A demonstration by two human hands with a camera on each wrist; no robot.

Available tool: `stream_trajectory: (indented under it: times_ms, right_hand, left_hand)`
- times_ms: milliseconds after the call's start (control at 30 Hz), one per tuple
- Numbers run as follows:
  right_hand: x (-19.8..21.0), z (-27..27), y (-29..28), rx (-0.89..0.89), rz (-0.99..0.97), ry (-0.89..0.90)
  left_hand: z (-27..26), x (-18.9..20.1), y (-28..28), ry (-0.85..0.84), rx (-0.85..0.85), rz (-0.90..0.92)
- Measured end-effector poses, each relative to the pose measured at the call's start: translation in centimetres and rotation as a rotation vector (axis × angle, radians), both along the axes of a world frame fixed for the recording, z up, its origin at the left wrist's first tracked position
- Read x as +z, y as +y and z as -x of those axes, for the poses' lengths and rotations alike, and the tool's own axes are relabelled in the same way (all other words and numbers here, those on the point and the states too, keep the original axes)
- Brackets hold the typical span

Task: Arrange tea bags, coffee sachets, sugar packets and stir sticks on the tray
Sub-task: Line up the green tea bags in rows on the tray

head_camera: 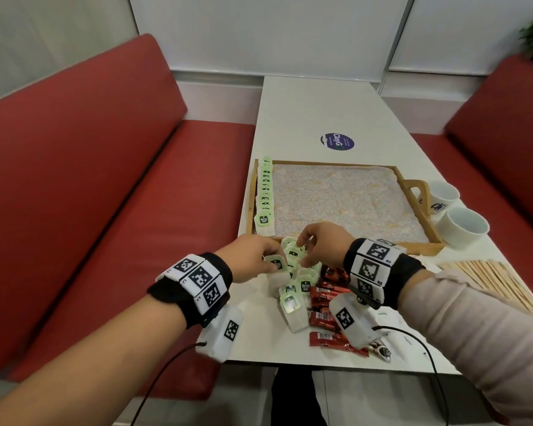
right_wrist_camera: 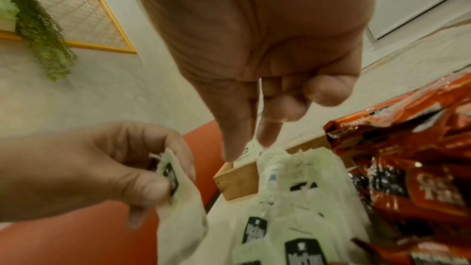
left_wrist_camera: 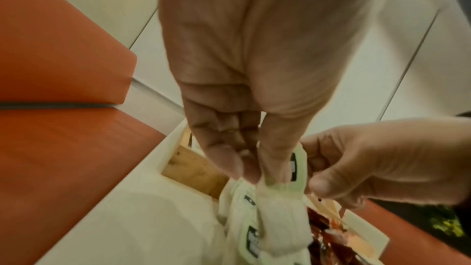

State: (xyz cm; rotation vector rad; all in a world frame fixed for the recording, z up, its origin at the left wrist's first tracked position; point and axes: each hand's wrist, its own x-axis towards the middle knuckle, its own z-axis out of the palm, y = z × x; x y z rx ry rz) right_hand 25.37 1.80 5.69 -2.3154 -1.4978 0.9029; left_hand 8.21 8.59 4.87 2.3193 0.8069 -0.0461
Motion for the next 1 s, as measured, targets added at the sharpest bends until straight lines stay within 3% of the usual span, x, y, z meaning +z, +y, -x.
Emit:
stream_trajectory:
  times_ms: [133,267,633,1000]
  right_hand:
    - [-0.3,-0.5,-0.4,0.027,0.12,-0.218]
    - [-1.2,-0.7,-1.0,0.064,0.228,-0.297]
    - [-1.9,0.0,-1.2,0.062,0.142,-0.341]
    - [-0.5,-1.1,-1.0,-0.036,0.07,-0.259]
  left_hand:
    - [-0.5,-0.4,0.0,-0.081,0.046,0.042]
    - [-0.7,-1.2,-0.2,-0.115,0.075,0.072]
    - [-0.6,-2.2,-0.6,-0.188,0.104,0.104]
    - [-1.7,-1.8,-0.2,-0.295,0.222,0.032]
